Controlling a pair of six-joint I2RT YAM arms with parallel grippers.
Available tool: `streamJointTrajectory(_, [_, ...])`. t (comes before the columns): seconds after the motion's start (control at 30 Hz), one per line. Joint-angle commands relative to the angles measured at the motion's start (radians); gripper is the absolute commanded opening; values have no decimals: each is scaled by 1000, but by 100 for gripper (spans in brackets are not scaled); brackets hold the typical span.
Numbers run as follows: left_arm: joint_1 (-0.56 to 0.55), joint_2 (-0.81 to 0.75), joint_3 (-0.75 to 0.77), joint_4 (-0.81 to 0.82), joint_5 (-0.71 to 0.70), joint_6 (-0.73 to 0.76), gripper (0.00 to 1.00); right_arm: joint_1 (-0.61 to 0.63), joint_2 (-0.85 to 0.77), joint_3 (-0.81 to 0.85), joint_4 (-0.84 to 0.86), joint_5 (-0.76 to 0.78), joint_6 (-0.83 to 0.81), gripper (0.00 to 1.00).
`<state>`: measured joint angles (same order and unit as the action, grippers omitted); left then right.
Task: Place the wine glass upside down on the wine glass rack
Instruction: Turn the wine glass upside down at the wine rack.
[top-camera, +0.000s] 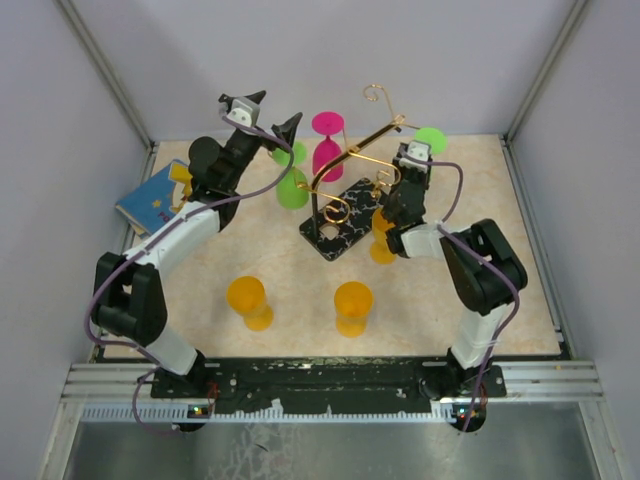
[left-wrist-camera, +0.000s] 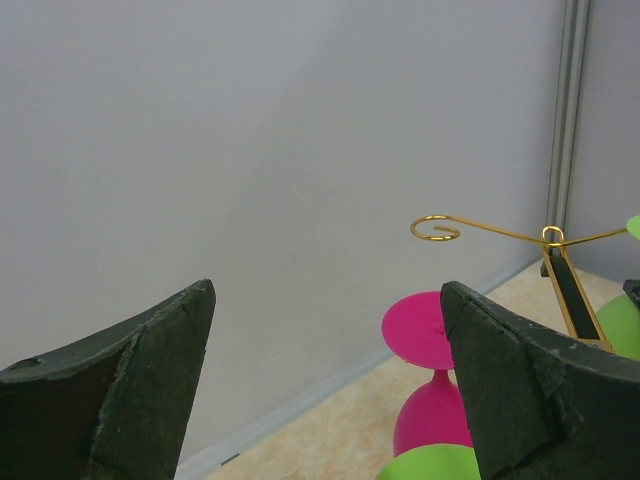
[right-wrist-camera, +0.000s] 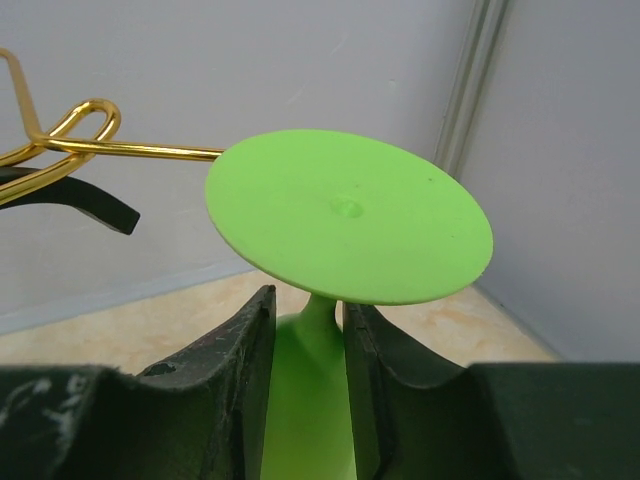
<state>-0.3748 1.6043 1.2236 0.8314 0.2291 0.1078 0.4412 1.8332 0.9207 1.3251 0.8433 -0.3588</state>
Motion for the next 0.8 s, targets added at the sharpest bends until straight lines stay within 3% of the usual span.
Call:
streamJointTrajectory(0.0, [4, -32, -12, 39, 3, -17, 99, 39, -68, -33, -61, -18, 26, 32])
streamJointTrajectory(0.77, [4, -25, -13, 48, 18, -31, 99, 39, -166, -112, -105, 105, 6, 34])
